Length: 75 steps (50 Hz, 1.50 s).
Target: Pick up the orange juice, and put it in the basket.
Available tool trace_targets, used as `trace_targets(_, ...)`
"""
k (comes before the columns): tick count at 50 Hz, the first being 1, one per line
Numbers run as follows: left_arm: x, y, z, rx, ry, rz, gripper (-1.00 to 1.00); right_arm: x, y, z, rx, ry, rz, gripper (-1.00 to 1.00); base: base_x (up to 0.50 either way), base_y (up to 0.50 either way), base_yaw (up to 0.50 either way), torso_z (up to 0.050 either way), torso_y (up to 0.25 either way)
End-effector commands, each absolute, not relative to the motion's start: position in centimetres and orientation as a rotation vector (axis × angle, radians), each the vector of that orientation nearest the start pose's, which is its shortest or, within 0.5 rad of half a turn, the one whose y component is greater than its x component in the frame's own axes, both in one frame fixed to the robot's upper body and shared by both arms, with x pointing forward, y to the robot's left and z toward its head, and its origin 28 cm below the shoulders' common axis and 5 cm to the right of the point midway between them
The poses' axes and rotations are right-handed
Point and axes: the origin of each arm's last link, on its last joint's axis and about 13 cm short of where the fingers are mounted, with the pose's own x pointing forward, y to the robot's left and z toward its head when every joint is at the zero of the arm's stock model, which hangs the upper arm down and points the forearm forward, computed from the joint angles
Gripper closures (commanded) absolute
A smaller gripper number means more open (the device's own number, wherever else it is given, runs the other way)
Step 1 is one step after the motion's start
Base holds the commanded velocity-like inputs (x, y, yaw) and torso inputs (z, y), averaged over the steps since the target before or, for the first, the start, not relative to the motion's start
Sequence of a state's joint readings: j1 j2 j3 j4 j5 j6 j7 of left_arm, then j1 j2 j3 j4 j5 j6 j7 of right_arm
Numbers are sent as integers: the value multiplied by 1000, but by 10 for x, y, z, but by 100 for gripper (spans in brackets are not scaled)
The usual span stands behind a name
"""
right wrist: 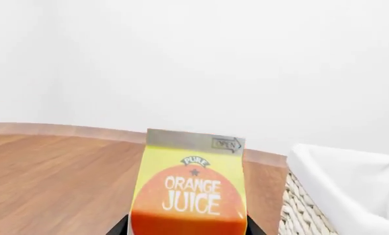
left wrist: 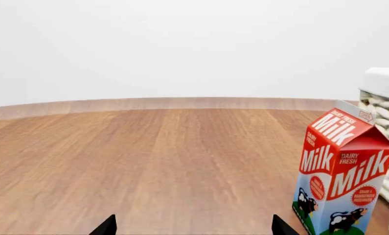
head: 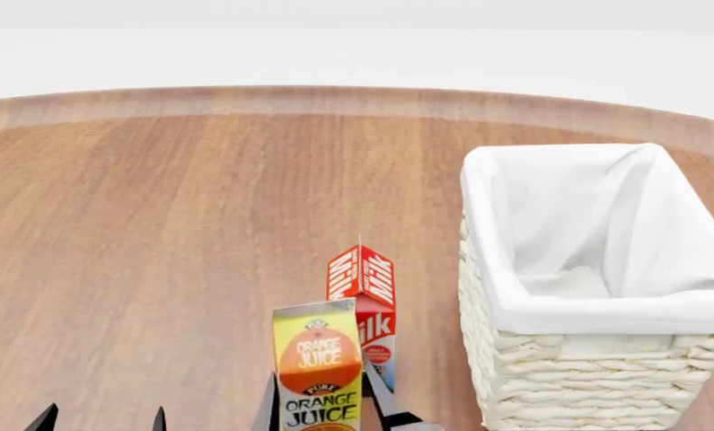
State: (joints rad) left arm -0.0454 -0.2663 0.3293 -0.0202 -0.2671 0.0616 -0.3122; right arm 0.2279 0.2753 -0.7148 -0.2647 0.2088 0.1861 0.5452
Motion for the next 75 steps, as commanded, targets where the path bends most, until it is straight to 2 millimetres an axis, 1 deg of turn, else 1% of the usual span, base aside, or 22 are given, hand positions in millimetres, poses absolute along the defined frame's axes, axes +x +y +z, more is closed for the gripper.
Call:
trace_targets(1, 211, 205, 13, 0, 0, 0, -100, 211, -24, 92, -122, -223, 170, 100, 0, 0, 0, 0, 0)
trace_targets(13, 211, 205, 13, 0, 0, 0, -100, 215, -30, 114, -125, -269, 142, 100, 0, 0, 0, 0, 0)
trace_targets(22, 211, 205, 13, 0, 0, 0, -100, 216, -34, 124, -126, -290, 122, 100, 0, 0, 0, 0, 1)
trace_targets(47, 211, 205, 13, 0, 0, 0, -100, 232, -49, 161, -170, -355, 41, 100, 0, 0, 0, 0, 1)
trace_targets(53, 211, 205, 13, 0, 0, 0, -100, 237, -52, 166, -181, -362, 26, 100, 0, 0, 0, 0, 0)
trace_targets(60, 211, 205, 13, 0, 0, 0, -100, 239, -53, 172, -184, -374, 16, 100, 0, 0, 0, 0, 0)
trace_targets(75, 211, 205, 13, 0, 0, 0, -100, 248, -60, 194, -192, -410, -21, 100, 0, 0, 0, 1, 1)
